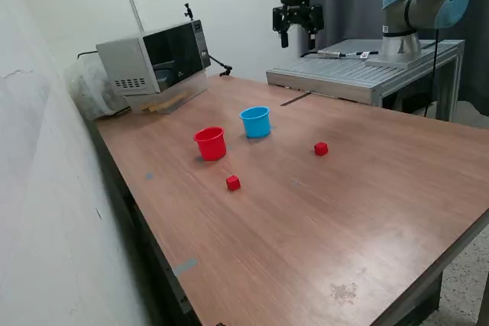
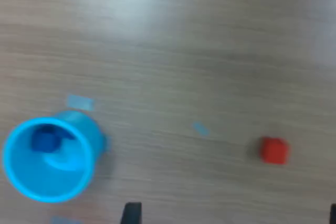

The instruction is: Place red objects in the red bin, and blue objects in the blue bin.

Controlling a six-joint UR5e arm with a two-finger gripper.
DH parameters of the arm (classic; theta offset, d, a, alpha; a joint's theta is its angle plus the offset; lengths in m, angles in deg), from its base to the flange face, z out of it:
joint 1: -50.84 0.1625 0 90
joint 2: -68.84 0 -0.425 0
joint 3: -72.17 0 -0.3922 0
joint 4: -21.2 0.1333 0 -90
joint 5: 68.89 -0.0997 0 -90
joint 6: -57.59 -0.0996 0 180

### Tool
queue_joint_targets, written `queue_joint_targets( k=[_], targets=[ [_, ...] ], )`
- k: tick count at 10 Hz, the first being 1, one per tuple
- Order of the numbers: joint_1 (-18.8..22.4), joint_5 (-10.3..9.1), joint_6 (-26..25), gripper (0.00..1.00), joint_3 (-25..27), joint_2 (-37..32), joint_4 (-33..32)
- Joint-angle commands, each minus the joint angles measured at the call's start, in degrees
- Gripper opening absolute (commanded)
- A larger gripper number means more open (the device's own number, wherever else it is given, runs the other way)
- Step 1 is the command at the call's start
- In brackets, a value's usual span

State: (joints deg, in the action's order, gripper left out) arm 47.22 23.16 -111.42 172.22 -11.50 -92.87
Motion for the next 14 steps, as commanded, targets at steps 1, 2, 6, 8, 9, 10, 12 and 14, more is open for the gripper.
queue_joint_targets(
  k=[1, 2, 6, 8, 9, 10, 12, 14],
  targets=[
    [5.80, 0.06, -4.19, 1.00, 0.85, -2.81, 1.21],
    [6.77, -0.20, -7.96, 1.00, 0.85, -2.81, 1.13],
    [6.87, -0.91, -17.05, 1.00, 1.02, 1.91, -1.41],
    [6.96, -1.00, -17.32, 1.00, 2.51, 6.92, -7.01],
    [6.96, -1.08, -17.32, 1.00, 2.69, 9.82, -9.13],
    [6.87, -1.09, -17.32, 1.00, 2.26, 12.46, -11.07],
    [6.44, -1.17, -17.32, 1.00, 1.47, 18.09, -14.24],
    [5.99, -1.17, -17.32, 1.00, -0.37, 21.87, -15.83]
  ],
)
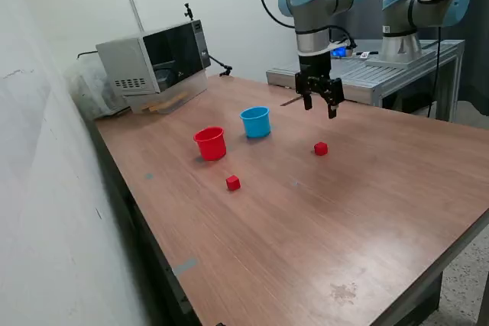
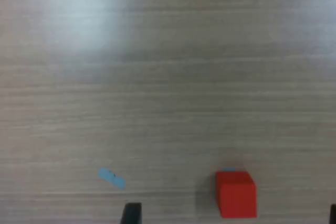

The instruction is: Place red objects in the red bin, and blue objects in the blue bin.

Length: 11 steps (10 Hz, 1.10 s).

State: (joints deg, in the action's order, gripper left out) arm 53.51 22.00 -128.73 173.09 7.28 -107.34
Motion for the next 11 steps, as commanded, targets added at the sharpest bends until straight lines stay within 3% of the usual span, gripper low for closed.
queue_joint_targets(
  k=[1, 11],
  targets=[
    [-0.30, -0.01, 0.00, 1.00, -1.95, 4.68, -1.88],
    [-1.35, -0.01, 0.17, 1.00, -4.68, 9.71, -3.82]
  ],
)
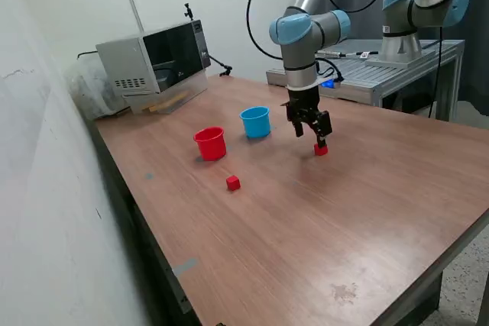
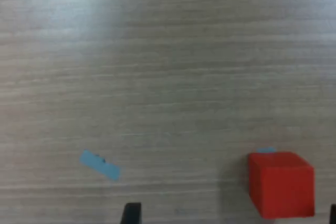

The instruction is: Place red objects in the red bin, and blue objects in the blue bin.

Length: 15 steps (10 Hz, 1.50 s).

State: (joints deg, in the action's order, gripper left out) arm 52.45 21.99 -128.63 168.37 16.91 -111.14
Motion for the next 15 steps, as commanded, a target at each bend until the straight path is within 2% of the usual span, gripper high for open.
queue_joint_targets(
  k=[1, 2, 6, 7, 15],
  targets=[
    [-0.29, 0.00, 0.06, 1.00, 0.04, 0.07, -0.11],
    [-0.29, 0.00, 0.06, 0.00, 0.22, 0.07, -0.20],
    [0.32, 0.00, 0.24, 0.00, 0.48, -0.10, -0.03],
    [0.42, 0.00, 0.41, 1.00, 0.39, -0.10, 0.06],
    [0.50, 0.17, 0.59, 1.00, 0.92, -0.10, 0.24]
  ],
)
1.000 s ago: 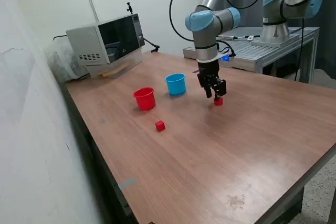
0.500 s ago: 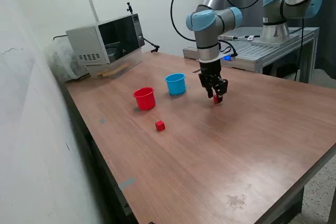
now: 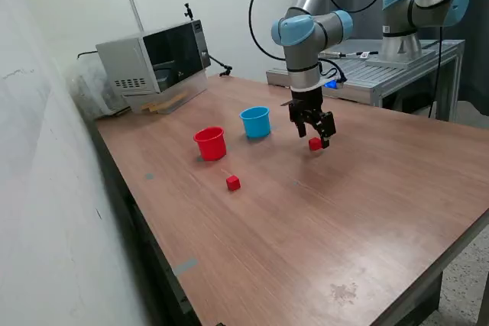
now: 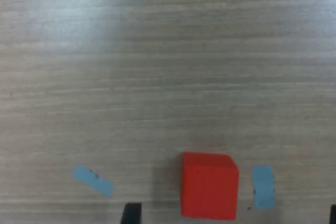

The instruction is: Place red objects in the red bin, and blue objects in the blue bin.

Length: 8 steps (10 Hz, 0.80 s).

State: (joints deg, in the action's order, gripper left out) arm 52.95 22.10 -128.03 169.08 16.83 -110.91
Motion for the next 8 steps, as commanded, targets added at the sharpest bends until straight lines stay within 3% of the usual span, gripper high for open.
queue_joint_targets(
  k=[1, 5, 6, 8],
  targets=[
    [-0.08, 0.07, 0.00, 1.00, 0.39, 0.07, 0.01],
    [-1.40, 0.15, 0.09, 1.00, 1.00, -0.02, -0.16],
    [-1.40, 0.24, 0.18, 0.00, 1.26, -0.02, -0.16],
    [-1.14, 0.15, 1.05, 0.00, 1.79, -0.10, -0.16]
  ],
)
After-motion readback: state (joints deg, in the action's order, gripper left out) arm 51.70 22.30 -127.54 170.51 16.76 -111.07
